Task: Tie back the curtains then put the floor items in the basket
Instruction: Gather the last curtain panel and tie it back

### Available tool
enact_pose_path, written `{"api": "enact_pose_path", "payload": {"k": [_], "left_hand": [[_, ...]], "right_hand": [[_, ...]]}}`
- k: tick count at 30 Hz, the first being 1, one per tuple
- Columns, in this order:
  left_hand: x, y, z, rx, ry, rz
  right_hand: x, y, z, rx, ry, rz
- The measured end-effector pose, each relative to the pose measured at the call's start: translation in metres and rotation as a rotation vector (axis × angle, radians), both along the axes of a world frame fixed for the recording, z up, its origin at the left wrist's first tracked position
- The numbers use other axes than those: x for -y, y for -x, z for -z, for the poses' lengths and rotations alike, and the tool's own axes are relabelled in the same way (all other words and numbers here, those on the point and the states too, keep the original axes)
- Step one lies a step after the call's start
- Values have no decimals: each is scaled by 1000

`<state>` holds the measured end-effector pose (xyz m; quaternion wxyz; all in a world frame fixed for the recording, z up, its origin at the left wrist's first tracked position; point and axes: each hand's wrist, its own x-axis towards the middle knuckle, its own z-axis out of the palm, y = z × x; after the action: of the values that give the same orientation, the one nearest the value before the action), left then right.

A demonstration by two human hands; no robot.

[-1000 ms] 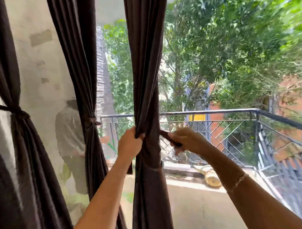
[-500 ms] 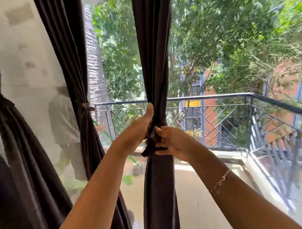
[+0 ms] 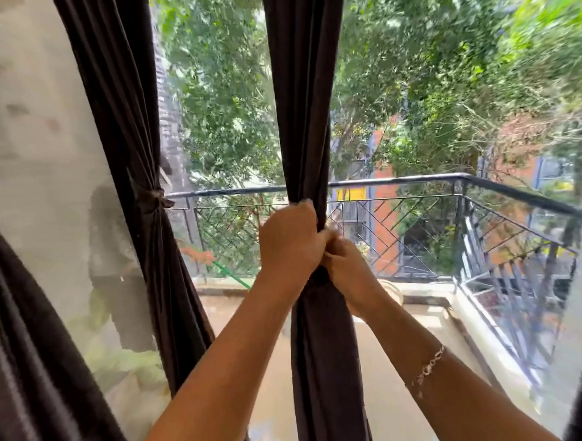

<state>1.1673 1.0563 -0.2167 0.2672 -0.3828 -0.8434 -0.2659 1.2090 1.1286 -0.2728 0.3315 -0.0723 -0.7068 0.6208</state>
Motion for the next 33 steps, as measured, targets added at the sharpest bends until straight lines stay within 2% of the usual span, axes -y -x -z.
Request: {"api": "enact_pose_path", "payload": {"k": [6,10,11,14,16,19,22,24,26,29,31,33], "left_hand": [[-9,31,-3,64,110,127],[-10,45,-2,183,81,227],[-10,48,0,191,68,251],[-9,58,6,188,21,343],[-10,65,7,218,-17,399],[-9,65,5,258,-32,528],[-2,64,4,370,-72,664],[5,63,7,408,-83,720],[8,62,12,280,-38,708],[4,65,22,-126,-80,454],[2,63,25,-204,-190,390],[3,58,27,-197,-292,371]], "right_hand": [[-9,-6,12,-126,-232,144],[-20,-11,21,-173,-13,137],[-21,-13,22,-174,-30,174],[-23,-18,18,-150,-479,383],[-20,-17,12,-222,-680,439],[-17,-12,-1,-377,-760,413],[-21,-2,-15,-403,-774,368],[-27,6,-25,-411,-799,453],[-31,12,-33,-389,-860,534],[-34,22,-43,-326,-952,583],[-33,27,-48,-295,-966,612],[-31,30,-52,-280,-945,610]]}}
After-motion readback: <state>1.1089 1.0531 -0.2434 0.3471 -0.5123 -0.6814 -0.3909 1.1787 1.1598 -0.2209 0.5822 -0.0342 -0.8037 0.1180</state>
